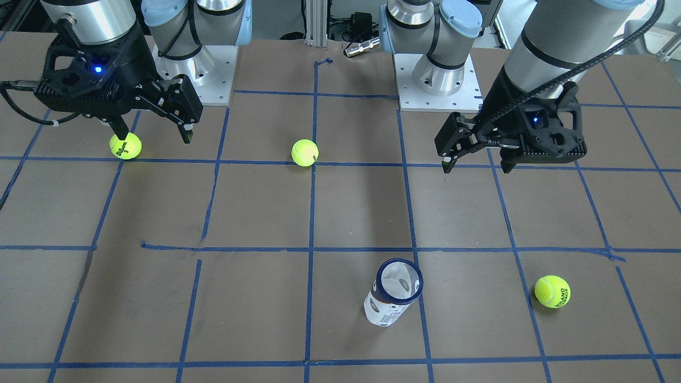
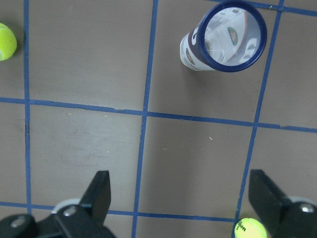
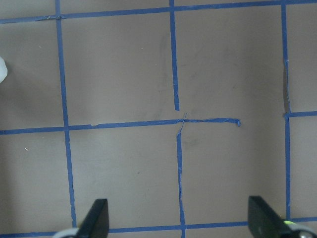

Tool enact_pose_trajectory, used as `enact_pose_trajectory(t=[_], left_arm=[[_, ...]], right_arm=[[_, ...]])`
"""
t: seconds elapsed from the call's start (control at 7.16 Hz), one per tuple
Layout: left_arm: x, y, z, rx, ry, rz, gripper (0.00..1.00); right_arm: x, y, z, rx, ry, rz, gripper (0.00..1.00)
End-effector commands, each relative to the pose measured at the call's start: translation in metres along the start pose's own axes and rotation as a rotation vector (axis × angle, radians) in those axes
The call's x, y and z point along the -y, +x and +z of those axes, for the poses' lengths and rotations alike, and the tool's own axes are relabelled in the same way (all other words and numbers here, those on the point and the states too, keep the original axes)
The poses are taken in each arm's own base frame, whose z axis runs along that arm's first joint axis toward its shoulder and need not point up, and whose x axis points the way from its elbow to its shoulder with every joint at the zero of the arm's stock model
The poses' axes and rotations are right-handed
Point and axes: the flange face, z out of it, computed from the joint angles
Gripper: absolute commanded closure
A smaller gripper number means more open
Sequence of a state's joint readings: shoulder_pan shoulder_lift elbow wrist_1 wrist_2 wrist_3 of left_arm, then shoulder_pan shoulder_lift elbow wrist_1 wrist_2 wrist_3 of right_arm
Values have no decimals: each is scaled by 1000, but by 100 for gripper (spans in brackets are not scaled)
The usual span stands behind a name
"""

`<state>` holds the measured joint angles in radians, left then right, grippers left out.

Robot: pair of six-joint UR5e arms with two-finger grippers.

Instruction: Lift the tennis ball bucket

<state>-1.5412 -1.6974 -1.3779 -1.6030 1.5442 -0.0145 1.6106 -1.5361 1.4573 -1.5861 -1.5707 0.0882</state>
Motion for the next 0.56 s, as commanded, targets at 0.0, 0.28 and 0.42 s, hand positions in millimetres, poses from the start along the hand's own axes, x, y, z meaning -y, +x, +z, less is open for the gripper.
enact_pose_trajectory(t=[0.0,0.28,0.42], left_arm=[[-19,-25,-2,19,-10,-8,0],[-30,-32,4,65,-26,-5,0],[-35,-32,11,70,-35,1,0]], right_arm=[[0,0,1,0,-2,-5,0],[0,0,1,1,-2,-5,0],[0,0,1,1,-4,-5,0]])
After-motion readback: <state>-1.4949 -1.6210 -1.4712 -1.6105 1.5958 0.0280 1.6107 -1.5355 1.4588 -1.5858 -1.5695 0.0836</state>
